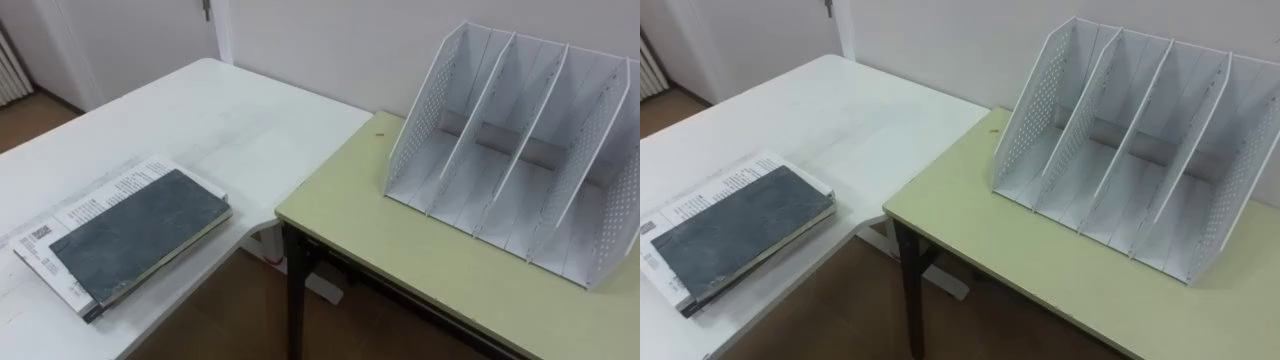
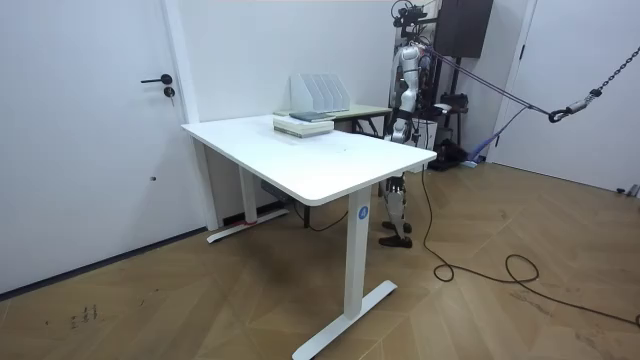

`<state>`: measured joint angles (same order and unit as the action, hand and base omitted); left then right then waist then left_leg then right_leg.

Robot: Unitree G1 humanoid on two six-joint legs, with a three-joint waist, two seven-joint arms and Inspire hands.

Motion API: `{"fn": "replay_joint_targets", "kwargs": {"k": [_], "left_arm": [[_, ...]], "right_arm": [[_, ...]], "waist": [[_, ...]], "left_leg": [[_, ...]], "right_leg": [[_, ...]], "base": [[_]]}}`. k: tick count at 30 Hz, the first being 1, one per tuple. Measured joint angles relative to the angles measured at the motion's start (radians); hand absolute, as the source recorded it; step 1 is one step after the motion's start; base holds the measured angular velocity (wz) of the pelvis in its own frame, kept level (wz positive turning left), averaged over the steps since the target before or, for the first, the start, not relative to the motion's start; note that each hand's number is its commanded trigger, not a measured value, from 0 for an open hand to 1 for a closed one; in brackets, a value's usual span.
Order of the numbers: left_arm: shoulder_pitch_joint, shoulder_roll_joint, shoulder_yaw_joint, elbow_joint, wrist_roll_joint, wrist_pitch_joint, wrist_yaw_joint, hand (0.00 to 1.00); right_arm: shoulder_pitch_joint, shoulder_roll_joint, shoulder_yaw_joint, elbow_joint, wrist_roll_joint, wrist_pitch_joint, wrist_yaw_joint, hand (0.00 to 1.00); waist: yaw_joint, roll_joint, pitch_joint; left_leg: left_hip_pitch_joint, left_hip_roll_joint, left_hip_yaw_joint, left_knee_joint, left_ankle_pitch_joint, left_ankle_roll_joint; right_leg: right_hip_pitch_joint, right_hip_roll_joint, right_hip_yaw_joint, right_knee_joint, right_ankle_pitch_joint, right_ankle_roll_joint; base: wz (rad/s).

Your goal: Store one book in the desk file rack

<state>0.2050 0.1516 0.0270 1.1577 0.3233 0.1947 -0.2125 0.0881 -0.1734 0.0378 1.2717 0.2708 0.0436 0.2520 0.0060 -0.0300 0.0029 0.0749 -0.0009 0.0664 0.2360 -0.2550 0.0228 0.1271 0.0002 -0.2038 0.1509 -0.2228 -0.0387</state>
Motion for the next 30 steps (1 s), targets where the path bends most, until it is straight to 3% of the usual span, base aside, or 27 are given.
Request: {"fn": "replay_joint_targets", "kwargs": {"k": [20,26,30], "left_arm": [[0.0,0.003,-0.011,0.001,0.004,0.004,-0.035,0.0],[-0.016,0.003,-0.014,0.001,0.009,-0.018,-0.035,0.0],[-0.043,0.002,-0.045,-0.013,0.088,-0.037,-0.031,0.0]], "right_arm": [[0.0,-0.002,0.002,-0.002,-0.001,0.0,0.013,0.0],[0.0,0.001,0.008,-0.001,0.0,-0.019,0.013,0.0],[-0.009,0.002,0.024,-0.002,0.002,-0.04,0.013,0.0]], "waist": [[0.001,-0.001,0.0005],[-0.001,-0.004,0.0022],[-0.002,-0.004,0.0024]], "left_leg": [[0.004,0.001,0.0,0.0,0.0,0.0],[0.003,0.002,0.014,0.0,0.0,0.0],[-0.005,0.003,0.017,0.004,0.0,0.0]], "right_leg": [[0.004,0.0,0.001,0.002,0.0,0.0],[0.0,0.0,0.003,0.0,0.0,0.0],[-0.007,0.001,0.003,0.003,0.001,-0.001]], "base": [[0.0],[-0.01],[0.0]]}}
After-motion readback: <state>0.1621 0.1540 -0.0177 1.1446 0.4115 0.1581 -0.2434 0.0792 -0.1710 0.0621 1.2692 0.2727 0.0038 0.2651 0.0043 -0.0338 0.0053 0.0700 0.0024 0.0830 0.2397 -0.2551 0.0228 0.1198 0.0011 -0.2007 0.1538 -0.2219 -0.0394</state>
